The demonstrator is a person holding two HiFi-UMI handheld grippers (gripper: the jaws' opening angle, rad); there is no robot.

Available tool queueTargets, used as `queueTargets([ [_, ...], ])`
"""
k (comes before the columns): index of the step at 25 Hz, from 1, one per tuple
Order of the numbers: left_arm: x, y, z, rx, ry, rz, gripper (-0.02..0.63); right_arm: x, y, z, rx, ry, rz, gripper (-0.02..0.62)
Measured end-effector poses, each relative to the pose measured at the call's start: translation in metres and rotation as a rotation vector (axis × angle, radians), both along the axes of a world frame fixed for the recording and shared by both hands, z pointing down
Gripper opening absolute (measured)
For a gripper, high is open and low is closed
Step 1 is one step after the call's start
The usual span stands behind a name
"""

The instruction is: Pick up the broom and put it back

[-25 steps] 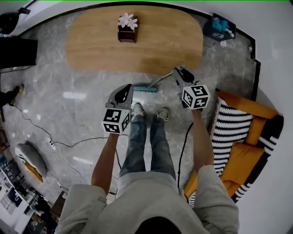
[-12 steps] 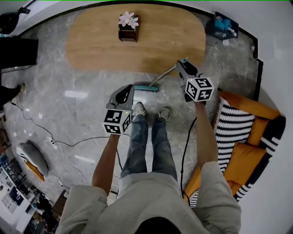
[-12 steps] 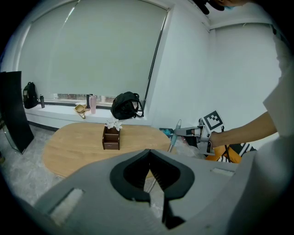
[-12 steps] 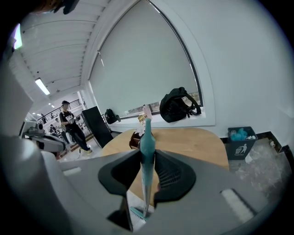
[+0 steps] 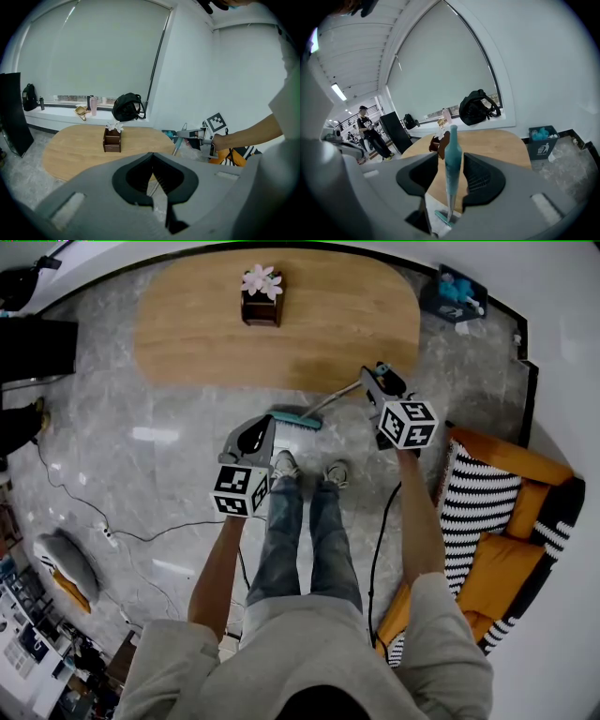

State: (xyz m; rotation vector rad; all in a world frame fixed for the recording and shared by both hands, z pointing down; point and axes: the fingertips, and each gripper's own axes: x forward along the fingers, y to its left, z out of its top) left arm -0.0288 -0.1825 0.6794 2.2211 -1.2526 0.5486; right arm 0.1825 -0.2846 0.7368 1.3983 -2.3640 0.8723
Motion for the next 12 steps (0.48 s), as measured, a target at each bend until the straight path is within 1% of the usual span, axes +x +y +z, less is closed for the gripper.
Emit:
queueTargets([
  [12,0.004,0.001,0.004,-0.004,0.002,0.01,0.003,0.013,0.014,0.016,-0.032,0.01,0.042,0.186],
])
